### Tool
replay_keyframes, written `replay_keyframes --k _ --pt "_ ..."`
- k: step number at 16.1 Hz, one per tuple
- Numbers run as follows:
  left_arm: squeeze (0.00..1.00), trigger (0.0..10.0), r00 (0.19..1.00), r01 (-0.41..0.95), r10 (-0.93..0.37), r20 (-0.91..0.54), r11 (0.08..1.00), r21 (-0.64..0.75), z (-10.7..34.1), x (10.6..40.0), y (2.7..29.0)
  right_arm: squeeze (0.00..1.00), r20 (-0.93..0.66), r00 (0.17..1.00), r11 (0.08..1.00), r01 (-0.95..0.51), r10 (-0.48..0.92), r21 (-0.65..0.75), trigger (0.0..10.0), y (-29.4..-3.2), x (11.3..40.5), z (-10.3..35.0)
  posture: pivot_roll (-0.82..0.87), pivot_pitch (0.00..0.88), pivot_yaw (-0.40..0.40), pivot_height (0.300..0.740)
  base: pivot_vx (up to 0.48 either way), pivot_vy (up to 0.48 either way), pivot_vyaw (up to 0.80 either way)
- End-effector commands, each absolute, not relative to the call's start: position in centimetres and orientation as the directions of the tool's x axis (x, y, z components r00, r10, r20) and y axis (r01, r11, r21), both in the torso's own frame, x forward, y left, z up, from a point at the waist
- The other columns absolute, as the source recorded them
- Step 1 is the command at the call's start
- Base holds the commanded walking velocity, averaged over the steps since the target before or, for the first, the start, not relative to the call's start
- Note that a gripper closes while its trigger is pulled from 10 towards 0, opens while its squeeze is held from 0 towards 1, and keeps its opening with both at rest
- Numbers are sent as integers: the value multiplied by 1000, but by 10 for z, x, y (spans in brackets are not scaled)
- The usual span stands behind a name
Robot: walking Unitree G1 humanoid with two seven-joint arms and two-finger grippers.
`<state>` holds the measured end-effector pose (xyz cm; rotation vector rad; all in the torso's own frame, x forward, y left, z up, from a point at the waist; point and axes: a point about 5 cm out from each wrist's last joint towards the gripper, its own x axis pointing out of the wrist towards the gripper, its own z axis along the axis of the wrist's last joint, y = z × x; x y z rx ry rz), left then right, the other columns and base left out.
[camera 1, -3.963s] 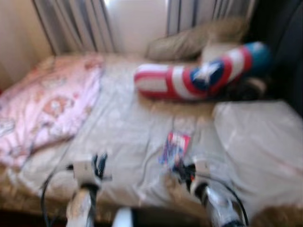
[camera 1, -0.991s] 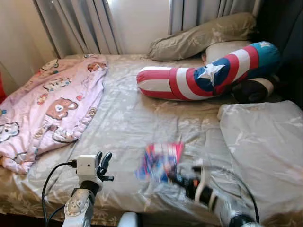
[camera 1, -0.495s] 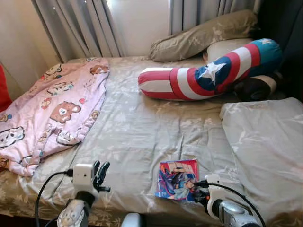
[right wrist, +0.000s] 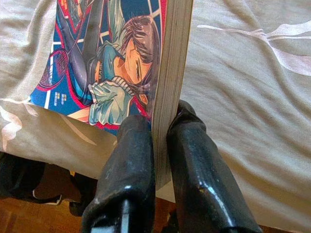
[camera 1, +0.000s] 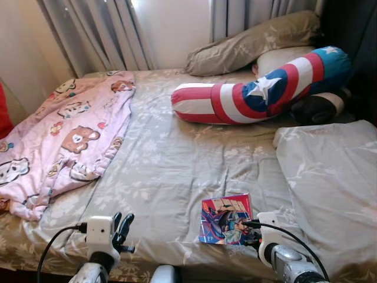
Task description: Clean up the room
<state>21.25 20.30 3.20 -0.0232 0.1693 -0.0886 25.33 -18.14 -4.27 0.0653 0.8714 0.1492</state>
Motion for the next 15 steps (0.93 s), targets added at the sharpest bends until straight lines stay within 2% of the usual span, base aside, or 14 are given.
replay_keyframes --k 1,3,4,5,6,8,9,10,11,15 --pt "0 10000 981 80 -82 -174 997 -18 34 211 206 0 -752 640 987 -119 160 109 10000 -179 260 -38 166 56 102 649 0 0 0" --pt "0 10000 980 79 -81 -180 997 -19 35 208 205 0 -750 642 987 -126 159 101 10000 -179 264 -35 170 60 101 649 0 0 0" --pt "0 10000 980 78 -80 -183 997 -19 35 207 205 43 -746 645 986 -131 166 107 10000 -178 265 -34 171 61 100 649 0 0 0" --pt "0 10000 979 77 -79 -186 997 -19 35 207 205 255 -742 649 985 -138 171 106 10000 -177 267 -33 171 61 100 649 0 0 0" --pt "0 10000 979 75 -77 -189 997 -19 35 206 206 663 -737 652 983 -145 178 109 10000 -176 269 -31 171 61 100 649 0 0 0" --pt "0 10000 978 74 -76 -192 997 -20 35 206 205 639 -733 661 984 -164 160 67 10000 -178 273 -28 171 61 100 649 0 0 0" --pt "0 10000 978 74 -76 -193 997 -20 36 206 205 561 -728 669 985 -167 149 49 10000 -178 276 -26 171 56 102 649 0 0 0" --pt "0 10000 978 74 -76 -193 997 -20 36 207 205 180 -724 675 985 -171 144 37 10000 -178 277 -24 171 56 102 649 0 0 0" --pt "0 10000 978 74 -76 -193 997 -19 36 208 205 0 -718 682 985 -169 139 31 10000 -178 280 -23 170 53 101 649 0 0 0" --pt "0 10000 979 73 -76 -192 997 -21 36 209 204 0 -700 708 991 -136 90 -10 10000 -183 285 -17 170 53 100 649 0 0 0"
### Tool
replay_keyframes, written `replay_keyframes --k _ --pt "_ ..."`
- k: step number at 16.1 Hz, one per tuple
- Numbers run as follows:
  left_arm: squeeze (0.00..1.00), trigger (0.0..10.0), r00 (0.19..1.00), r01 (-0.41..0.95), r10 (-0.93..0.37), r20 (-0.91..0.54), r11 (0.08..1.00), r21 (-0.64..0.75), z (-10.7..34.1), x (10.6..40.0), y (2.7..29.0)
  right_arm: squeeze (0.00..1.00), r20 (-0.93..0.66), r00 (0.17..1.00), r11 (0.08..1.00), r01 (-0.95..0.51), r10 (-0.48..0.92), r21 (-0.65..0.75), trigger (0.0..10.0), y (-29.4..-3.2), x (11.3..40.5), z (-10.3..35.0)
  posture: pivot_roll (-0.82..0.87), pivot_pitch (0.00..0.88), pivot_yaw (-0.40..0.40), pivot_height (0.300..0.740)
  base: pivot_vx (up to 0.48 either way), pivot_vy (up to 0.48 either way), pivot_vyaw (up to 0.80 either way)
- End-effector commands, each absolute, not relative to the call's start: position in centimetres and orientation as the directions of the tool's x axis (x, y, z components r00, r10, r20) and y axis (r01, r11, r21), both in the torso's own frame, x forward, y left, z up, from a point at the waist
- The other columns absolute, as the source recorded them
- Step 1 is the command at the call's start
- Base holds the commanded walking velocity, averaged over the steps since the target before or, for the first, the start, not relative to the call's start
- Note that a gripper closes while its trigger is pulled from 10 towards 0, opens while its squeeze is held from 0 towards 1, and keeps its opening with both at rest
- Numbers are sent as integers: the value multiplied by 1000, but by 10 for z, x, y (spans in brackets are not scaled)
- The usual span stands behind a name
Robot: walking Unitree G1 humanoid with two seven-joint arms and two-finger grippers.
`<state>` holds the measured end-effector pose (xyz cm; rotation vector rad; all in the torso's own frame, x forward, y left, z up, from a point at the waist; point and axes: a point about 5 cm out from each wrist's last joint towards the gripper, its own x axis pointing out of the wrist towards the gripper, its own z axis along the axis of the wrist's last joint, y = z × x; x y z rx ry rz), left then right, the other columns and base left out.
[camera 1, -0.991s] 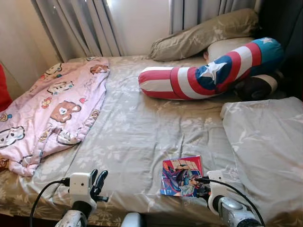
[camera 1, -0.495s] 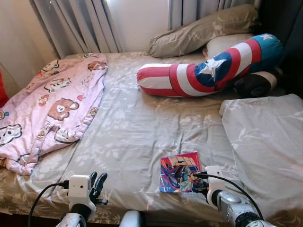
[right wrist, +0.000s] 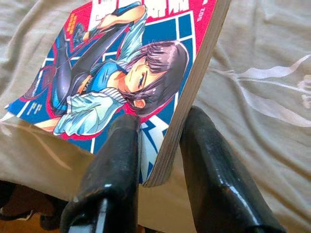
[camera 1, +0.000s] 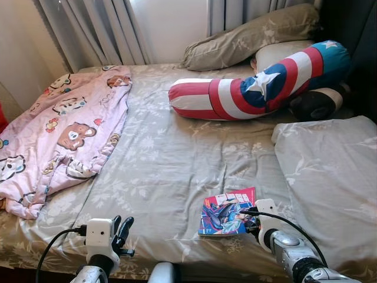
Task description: Clean up the room
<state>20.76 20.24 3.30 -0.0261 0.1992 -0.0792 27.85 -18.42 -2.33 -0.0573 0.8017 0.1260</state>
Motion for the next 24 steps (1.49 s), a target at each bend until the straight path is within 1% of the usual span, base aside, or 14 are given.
replay_keyframes --k 1,4,6,8,9,10,12,13,14,15,18,20,22,24 --pt "0 10000 978 73 -76 -192 997 -21 36 209 204 0 -693 719 992 -120 59 -40 10000 -186 287 -15 170 53 100 649 0 0 0" --pt "0 10000 978 75 -78 -195 997 -23 36 210 204 0 -693 721 994 -92 20 -67 10000 -191 288 -15 171 51 101 649 0 0 0" --pt "0 10000 977 75 -78 -196 997 -23 36 210 204 0 -703 710 998 -62 33 -17 10000 -190 286 -16 170 50 102 649 0 0 0" --pt "0 10000 977 76 -79 -198 997 -22 36 210 204 0 -708 704 998 -67 45 -4 10000 -189 285 -18 170 50 102 649 0 0 0" --pt "0 10000 977 76 -79 -199 997 -22 35 211 204 710 -710 703 998 -67 45 -4 10000 -188 284 -18 172 50 102 649 0 0 0" --pt "0 10000 977 75 -78 -199 997 -22 35 211 205 1000 -710 703 998 -69 46 -3 10000 -188 284 -19 172 50 102 649 0 0 0" --pt "0 10000 977 76 -78 -200 997 -22 35 212 205 1000 -710 703 998 -67 43 -6 10000 -187 284 -19 174 47 103 649 0 0 0" --pt "0 10000 977 77 -79 -199 997 -21 36 212 205 635 -709 704 998 -66 39 -10 10000 -187 285 -18 175 46 103 649 0 0 0" --pt "0 10000 977 77 -80 -198 997 -20 36 212 205 63 -709 704 998 -66 36 -15 10000 -187 285 -18 176 43 103 649 0 0 0" --pt "0 10000 977 76 -78 -196 997 -20 36 213 206 0 -706 707 998 -61 23 -29 10000 -189 286 -17 177 41 103 649 0 0 0" --pt "0 10000 978 76 -79 -192 997 -21 37 216 205 0 -665 746 995 -28 -43 -95 10000 -196 293 -9 170 33 106 649 0 0 0" --pt "0 10000 978 78 -81 -193 997 -22 36 217 205 0 -614 788 996 -8 -49 -90 10000 -197 300 -2 162 27 104 649 0 0 0" --pt "0 10000 978 77 -80 -192 997 -24 35 219 204 0 -614 788 997 0 -49 -80 10000 -197 296 -5 156 25 104 649 0 0 0" --pt "0 10000 978 77 -81 -192 997 -27 35 219 203 0 -637 770 998 2 -41 -62 10000 -194 284 -17 153 26 105 649 0 0 0"
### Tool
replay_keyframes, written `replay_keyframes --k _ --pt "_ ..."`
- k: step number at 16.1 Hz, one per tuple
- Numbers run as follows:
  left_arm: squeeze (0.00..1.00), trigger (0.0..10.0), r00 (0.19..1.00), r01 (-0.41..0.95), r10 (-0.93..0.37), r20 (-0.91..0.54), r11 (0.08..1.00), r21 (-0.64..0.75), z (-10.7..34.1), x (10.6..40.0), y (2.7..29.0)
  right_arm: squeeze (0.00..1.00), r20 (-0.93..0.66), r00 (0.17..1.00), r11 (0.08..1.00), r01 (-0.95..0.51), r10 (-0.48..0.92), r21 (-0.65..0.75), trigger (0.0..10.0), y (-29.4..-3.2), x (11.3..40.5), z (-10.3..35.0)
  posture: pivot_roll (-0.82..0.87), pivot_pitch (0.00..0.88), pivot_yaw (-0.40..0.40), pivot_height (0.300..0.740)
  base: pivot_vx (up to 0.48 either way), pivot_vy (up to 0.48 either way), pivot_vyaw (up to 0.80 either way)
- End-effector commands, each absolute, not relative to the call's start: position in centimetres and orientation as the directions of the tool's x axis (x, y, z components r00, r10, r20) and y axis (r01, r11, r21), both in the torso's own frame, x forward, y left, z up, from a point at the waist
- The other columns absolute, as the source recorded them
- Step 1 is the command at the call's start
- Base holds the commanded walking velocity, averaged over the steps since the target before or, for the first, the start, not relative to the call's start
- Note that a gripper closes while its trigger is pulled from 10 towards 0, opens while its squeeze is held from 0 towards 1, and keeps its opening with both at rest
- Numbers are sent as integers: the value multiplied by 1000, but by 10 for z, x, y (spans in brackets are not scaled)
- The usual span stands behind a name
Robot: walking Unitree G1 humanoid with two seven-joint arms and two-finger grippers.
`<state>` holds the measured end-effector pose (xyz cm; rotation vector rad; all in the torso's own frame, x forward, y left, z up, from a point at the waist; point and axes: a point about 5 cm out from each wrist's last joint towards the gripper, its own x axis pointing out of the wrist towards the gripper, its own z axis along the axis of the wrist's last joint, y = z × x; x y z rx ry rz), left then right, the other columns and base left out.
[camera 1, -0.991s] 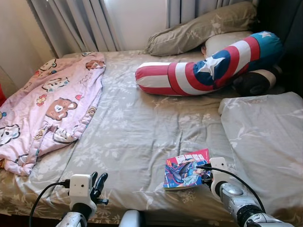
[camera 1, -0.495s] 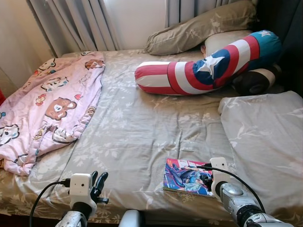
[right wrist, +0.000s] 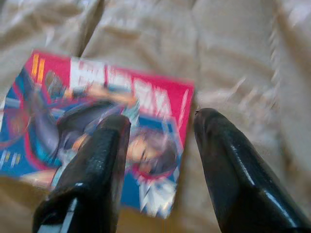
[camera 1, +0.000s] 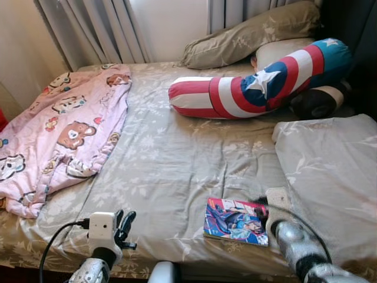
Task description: Clean up the room
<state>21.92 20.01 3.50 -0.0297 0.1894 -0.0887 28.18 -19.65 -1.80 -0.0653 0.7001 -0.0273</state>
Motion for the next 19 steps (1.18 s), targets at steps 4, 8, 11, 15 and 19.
replay_keyframes --k 4,8,11,15,19 --pt "0 10000 980 69 -73 -186 997 -29 34 223 204 0 -541 839 996 88 -65 18 10000 -189 280 -16 143 6 96 649 0 0 0" --pt "0 10000 974 39 -52 -218 997 -61 20 231 202 0 -412 911 990 79 -24 116 10000 -184 283 -7 95 0 83 657 0 0 0" --pt "0 10000 957 21 -44 -287 996 -84 1 241 198 0 -500 865 983 123 -40 134 10000 -191 264 -26 71 0 60 692 0 0 0" --pt "0 10000 909 -35 -10 -416 994 -102 -23 237 203 0 -615 785 975 183 -67 127 10000 -196 242 -45 47 0 39 740 0 0 0" --pt "0 10000 851 -77 4 -524 990 -118 -41 231 202 0 -694 715 968 223 -84 112 10000 -201 226 -57 31 0 41 740 0 0 0"
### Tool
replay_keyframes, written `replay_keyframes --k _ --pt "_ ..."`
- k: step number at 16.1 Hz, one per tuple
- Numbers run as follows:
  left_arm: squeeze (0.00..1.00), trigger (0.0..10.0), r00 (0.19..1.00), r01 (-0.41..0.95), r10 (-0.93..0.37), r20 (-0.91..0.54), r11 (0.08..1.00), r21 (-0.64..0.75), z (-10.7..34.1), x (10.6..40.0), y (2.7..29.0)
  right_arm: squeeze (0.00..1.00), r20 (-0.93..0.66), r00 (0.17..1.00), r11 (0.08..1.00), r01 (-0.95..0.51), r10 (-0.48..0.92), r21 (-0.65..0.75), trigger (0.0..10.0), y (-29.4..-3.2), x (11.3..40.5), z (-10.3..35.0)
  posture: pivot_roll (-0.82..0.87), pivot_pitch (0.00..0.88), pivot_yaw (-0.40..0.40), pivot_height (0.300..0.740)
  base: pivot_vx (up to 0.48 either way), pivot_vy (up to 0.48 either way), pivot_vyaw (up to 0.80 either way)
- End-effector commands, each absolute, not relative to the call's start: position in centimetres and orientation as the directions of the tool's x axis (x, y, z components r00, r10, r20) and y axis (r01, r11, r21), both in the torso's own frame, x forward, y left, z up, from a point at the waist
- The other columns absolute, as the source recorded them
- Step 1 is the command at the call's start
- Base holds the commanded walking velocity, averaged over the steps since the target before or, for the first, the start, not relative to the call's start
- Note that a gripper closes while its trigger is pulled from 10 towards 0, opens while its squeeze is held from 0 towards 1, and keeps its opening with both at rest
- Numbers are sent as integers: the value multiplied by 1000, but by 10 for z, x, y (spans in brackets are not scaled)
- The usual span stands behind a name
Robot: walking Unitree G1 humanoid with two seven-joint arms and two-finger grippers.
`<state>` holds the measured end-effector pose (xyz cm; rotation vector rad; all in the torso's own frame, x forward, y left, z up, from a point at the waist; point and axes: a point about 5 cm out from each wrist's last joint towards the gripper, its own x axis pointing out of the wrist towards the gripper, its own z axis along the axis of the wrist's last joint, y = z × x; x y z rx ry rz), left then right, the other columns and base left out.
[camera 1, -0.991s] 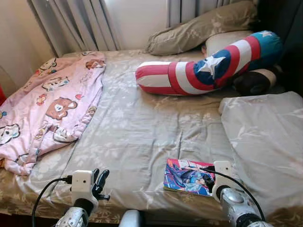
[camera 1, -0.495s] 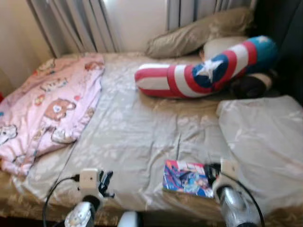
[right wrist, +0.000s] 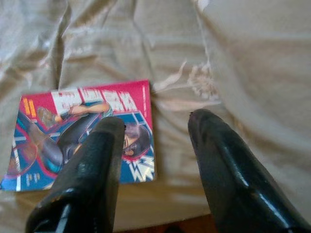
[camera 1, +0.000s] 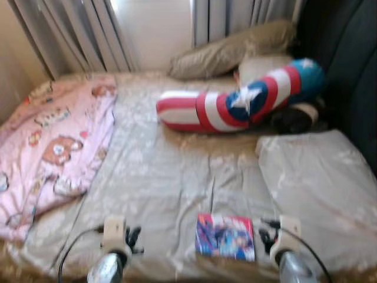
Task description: Clean up the room
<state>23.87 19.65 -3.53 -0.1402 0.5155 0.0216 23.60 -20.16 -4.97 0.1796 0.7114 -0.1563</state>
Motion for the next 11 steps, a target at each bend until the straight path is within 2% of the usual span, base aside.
replay_keyframes --k 1,4,6,9,11 --pt "0 10000 824 -106 19 -567 987 -122 -48 224 203 0 -724 685 968 229 -83 105 10000 -200 219 -62 30 0 42 740 0 0 0" --pt "0 10000 743 -135 34 -668 986 -101 -65 204 204 0 -767 633 970 237 -108 59 10000 -201 203 -72 10 0 54 740 0 0 0" --pt "0 10000 736 -115 13 -677 988 -105 -67 202 200 0 -780 612 957 282 -129 63 10000 -204 195 -76 6 0 60 740 0 0 0" --pt "0 10000 730 -118 18 -684 988 -100 -68 201 201 0 -798 592 962 266 -110 65 10000 -202 187 -80 0 0 62 740 0 0 0" --pt "0 10000 722 -124 24 -691 988 -94 -69 199 202 0 -788 610 971 227 -80 77 10000 -198 187 -80 -1 0 64 740 0 0 616"
